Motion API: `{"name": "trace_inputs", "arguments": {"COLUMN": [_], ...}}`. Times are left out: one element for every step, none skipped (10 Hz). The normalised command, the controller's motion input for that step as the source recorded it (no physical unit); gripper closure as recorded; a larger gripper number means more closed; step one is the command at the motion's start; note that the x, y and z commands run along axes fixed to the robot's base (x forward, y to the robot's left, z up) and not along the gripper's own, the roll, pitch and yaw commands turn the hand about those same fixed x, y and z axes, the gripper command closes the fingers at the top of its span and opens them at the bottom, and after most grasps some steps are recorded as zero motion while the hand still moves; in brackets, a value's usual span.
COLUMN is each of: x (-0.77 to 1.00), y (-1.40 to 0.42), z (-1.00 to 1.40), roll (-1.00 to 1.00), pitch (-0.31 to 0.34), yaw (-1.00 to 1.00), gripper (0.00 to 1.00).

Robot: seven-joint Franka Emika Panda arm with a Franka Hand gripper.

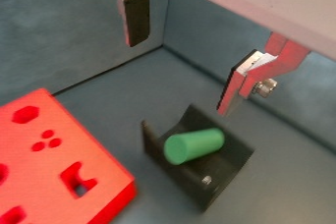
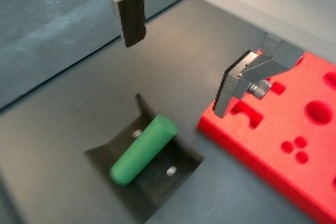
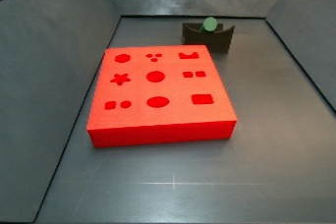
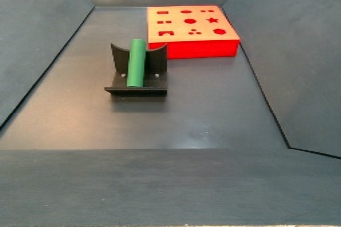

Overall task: Pick up the round object. Move up. Place the round object on the fixture. Regrasp the round object. Move to above the board. Insert the round object.
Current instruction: Regrasp the round object.

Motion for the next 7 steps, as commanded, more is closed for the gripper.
{"name": "trace_inputs", "arguments": {"x": [0.01,0.02,0.05,0.05,0.07,0.08,0.1], "y": [-0.02,-0.02,-0.03,-0.03,-0.03,-0.03,-0.04], "z": [0.0,-0.01,-0.02,-0.02,-0.01,-0.02,-0.02], "roll": [1.0,1.0,1.0,1.0,1.0,1.0,1.0], "pitch": [0.02,0.024,0.039,0.046,0.063,0.08,0.108], "yaw": [0.03,0.04,0.04,0.04,0.05,0.06,0.07], "gripper": [0.0,0.0,0.0,0.0,0.0,0.0,0.0]}}
